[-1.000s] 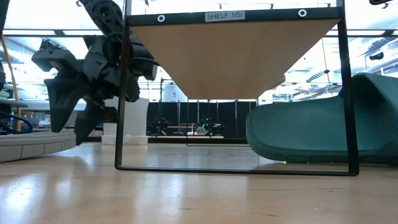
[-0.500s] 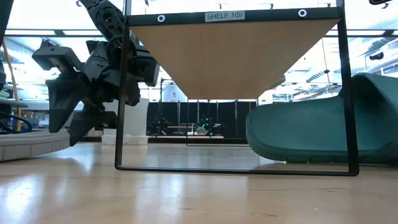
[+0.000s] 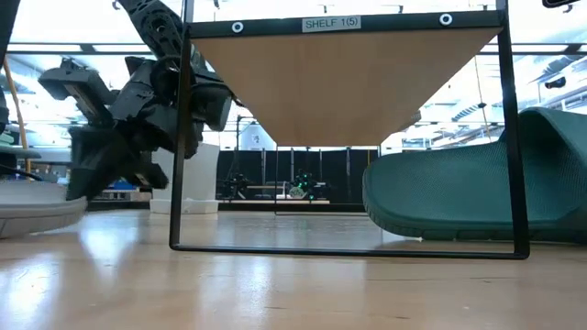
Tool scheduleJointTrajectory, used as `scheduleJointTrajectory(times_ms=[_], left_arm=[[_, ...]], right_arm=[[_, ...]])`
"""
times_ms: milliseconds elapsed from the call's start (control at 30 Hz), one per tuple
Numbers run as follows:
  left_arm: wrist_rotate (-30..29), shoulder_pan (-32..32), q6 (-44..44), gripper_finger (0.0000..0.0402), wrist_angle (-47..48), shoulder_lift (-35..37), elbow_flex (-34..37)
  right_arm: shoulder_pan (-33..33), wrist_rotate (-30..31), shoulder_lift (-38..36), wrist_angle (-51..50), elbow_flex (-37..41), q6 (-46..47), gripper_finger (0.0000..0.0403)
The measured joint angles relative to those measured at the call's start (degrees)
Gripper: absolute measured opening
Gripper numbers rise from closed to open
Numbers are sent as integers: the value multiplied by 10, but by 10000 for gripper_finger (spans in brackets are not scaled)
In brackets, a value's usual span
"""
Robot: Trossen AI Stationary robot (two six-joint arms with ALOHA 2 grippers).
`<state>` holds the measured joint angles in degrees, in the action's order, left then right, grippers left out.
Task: Pick and place slides into the shelf
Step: Put the gray slipper onto the shelf
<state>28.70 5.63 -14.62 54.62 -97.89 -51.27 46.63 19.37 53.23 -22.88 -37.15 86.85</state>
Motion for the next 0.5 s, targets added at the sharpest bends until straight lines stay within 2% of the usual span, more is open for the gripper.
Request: scheduleJointTrajectory(times_ms=[300,500], left_arm=[[22,0,1,11,93,8,-23],[31,0,2,11,141,28,-92]], right_arm=[[0,3,0,-3,0,-11,142],[0,5,0,-3,0,-20,142]])
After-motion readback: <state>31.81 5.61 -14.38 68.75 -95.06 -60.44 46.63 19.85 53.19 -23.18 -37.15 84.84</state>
